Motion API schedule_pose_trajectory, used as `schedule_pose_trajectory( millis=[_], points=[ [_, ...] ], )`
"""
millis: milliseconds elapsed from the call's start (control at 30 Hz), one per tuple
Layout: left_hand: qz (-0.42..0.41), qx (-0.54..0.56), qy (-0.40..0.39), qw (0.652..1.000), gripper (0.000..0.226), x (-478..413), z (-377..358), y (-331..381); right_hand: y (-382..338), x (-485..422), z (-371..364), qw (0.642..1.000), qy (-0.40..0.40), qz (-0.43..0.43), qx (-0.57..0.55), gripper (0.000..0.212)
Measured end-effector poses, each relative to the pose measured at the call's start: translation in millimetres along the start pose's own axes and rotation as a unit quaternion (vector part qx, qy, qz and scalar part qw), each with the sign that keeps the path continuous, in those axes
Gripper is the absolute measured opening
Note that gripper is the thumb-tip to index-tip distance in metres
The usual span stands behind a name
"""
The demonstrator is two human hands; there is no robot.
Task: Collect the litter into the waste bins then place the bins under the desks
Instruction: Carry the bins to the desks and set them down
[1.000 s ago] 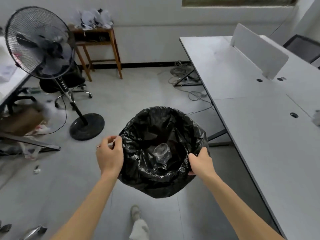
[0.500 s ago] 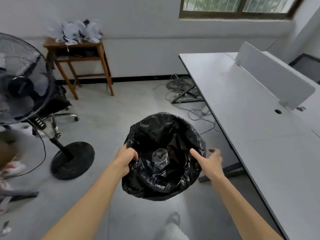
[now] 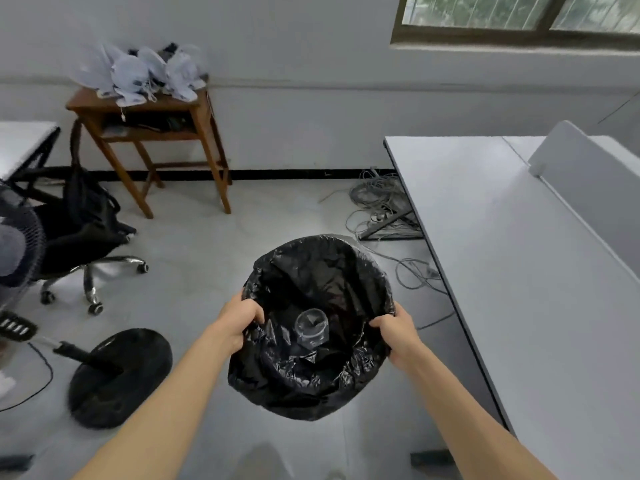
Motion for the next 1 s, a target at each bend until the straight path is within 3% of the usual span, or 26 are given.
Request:
schedule_pose_trajectory(
  millis=[67, 133, 333, 633, 800, 900, 1000],
  points=[
    [-0.009, 0.007, 0.012, 1.000, 0.057, -30, -6, 30, -23, -39, -13, 1.000, 0.009, 0.001, -0.003, 0.046],
    [-0.009, 0.015, 0.024, 1.000, 0.048, -70, -14, 63, -42, -90, -28, 1.000, 0.020, -0.013, -0.004, 0.044],
    [0.053, -0.014, 0.008, 0.998, 0.056, -184, -38, 161, -112, -220, -73, 0.998, 0.067, -0.018, -0.009, 0.040],
    [0.105, -0.095, -0.037, 0.989, 0.026, -312, -98, 329, -208, -354, -85, 0.991, 0.125, -0.028, -0.028, 0.041],
    [0.059, -0.149, -0.026, 0.987, 0.026, -402, -149, 400, -250, -453, -68, 0.989, 0.121, -0.004, 0.089, 0.030],
    [0.042, -0.181, 0.008, 0.983, 0.041, -443, -164, 420, -280, -503, -55, 0.972, 0.103, 0.011, 0.211, 0.059],
    [0.040, -0.201, 0.058, 0.977, 0.051, -496, -188, 442, -321, -575, -37, 0.947, 0.105, 0.046, 0.299, 0.058]
  ],
)
Point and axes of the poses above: each hand's wrist, its own x-axis away from the middle knuckle, its own z-axis out of the back of the hand, y = z × x, the point moved 3 cm from there along -x, towards the middle knuckle, and after that the axes turned 8 degrees about z, right-handed, at the moved point
